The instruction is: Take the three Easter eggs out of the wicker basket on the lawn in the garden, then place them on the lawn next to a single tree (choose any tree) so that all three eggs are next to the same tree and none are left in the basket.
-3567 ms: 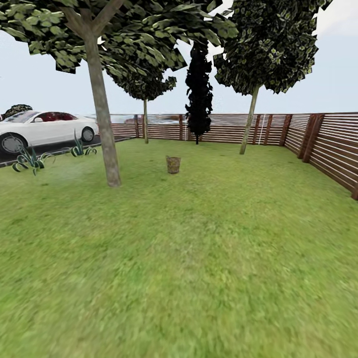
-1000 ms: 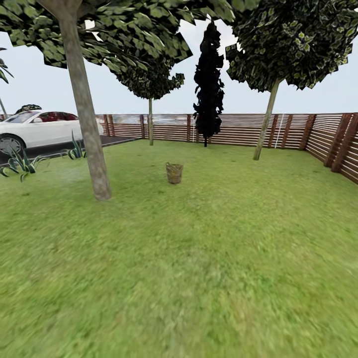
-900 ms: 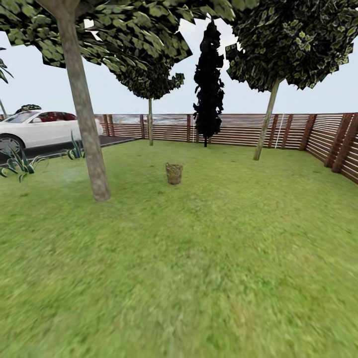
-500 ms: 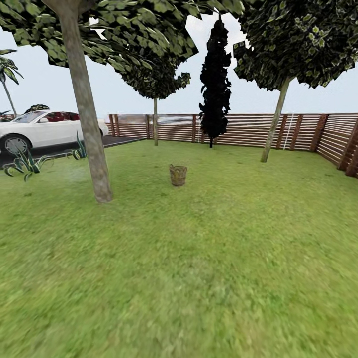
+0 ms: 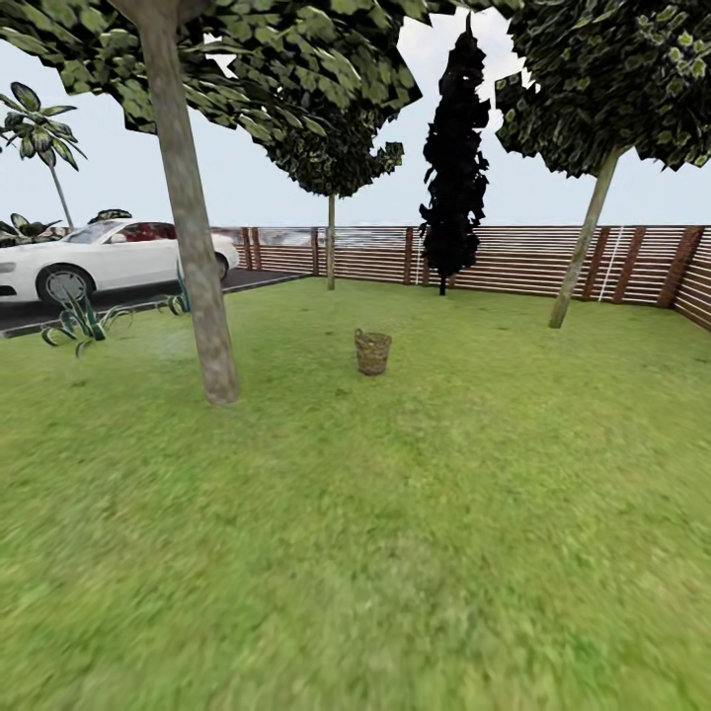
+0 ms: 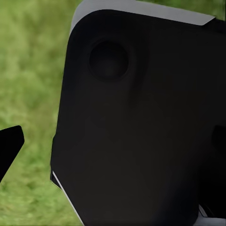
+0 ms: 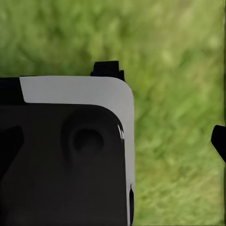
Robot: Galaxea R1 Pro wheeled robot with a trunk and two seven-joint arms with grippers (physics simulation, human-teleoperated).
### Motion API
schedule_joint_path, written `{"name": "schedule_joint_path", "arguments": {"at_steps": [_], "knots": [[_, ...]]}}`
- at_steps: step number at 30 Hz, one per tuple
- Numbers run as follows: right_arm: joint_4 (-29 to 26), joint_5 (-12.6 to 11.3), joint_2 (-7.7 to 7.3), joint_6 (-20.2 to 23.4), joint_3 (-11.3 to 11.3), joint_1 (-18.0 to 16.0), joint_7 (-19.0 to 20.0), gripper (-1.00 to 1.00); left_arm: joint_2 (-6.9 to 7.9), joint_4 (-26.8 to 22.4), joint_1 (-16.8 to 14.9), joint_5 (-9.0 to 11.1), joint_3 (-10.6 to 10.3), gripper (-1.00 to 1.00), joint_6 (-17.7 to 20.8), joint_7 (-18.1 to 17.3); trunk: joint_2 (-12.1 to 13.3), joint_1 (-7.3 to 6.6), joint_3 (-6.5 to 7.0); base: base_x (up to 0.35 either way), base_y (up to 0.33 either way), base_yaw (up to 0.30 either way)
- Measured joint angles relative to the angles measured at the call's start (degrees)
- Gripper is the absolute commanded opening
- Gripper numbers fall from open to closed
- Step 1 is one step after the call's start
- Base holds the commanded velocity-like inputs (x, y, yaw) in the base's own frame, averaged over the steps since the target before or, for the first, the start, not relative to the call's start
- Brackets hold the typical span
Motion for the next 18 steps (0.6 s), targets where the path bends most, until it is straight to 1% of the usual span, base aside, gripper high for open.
{"name": "schedule_joint_path", "arguments": {"at_steps": [18], "knots": [[0.00,0.00,0.04,0.00,0.00,0.00,0.00,1.00,-0.09,0.00,0.00,0.00,0.00,1.00,0.00,0.00,0.00,0.00,0.00,0.340,-0.097,0.000]]}}
